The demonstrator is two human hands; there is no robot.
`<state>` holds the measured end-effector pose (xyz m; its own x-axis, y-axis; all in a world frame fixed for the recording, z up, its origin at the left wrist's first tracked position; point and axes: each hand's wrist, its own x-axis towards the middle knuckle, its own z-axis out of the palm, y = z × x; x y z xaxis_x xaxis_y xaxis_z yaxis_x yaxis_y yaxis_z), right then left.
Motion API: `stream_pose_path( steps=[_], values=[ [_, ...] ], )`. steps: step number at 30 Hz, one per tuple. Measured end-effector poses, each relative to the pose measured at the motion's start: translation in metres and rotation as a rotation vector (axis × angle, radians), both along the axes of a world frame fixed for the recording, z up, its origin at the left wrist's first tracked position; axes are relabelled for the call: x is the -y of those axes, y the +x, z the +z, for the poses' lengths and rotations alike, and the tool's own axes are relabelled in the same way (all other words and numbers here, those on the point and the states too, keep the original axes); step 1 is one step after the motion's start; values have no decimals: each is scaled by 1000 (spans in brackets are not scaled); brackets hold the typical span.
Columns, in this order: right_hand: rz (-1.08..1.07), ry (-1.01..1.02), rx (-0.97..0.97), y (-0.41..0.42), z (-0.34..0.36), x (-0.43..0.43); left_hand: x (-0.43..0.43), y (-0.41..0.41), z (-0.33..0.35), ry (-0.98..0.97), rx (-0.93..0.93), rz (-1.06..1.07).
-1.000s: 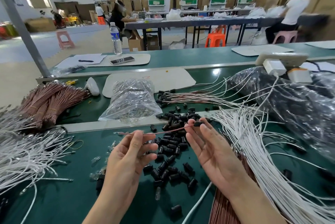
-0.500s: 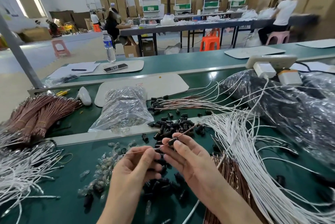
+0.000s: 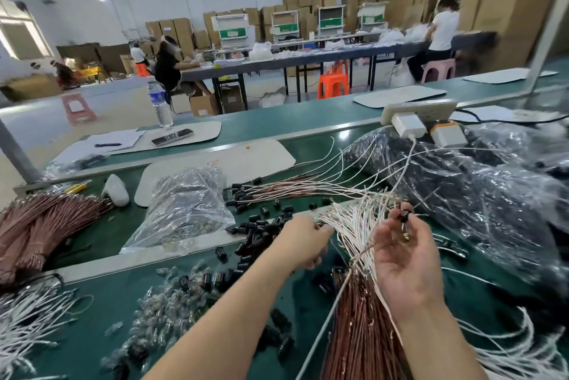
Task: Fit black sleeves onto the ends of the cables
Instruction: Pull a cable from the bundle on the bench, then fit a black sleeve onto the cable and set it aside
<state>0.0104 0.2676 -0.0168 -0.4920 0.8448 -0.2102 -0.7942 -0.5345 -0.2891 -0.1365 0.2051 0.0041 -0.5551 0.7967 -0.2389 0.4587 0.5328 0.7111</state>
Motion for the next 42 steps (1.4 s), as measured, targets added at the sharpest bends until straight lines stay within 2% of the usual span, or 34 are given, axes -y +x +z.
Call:
stream_pose_path(
  steps=[3, 6, 13, 16, 20, 22, 25, 30, 32, 35, 38, 40, 42],
  values=[
    [25, 15, 5, -1, 0, -1, -31, 4, -9, -93, -51, -7],
    [28, 9, 3, 0, 1, -1, -46, 6, -12, -103, -117, 46],
    [52, 10, 32, 0, -1, -2, -59, 8, -16, -53, 70, 205],
    [59, 24, 50, 0, 0, -3, -60, 9, -15, 88, 173, 263],
    [75, 89, 109, 2, -3, -2, -49, 7, 1, 228, -1, 207],
    [119, 159, 155, 2, -4, 0, -37, 3, 16, 289, -27, 186],
    [227, 254, 190, 0, -3, 6, -5, -8, 49, 483, 68, 245],
    [335, 353, 171, -6, -1, 14, 95, -54, 85, 989, 276, 537],
    [374, 398, 158, -11, -1, 18, 143, -76, 75, 1057, 363, 666],
    [425, 448, 147, -18, 0, 24, 203, -93, 35, 928, 415, 890],
    [431, 436, 172, -22, -4, 28, 245, -94, -9, 683, 430, 965],
    [427, 420, 189, -23, -7, 28, 259, -89, -23, 561, 312, 1011],
    [430, 421, 207, -25, -10, 29, 260, -76, -25, 434, 62, 1010]
  ],
)
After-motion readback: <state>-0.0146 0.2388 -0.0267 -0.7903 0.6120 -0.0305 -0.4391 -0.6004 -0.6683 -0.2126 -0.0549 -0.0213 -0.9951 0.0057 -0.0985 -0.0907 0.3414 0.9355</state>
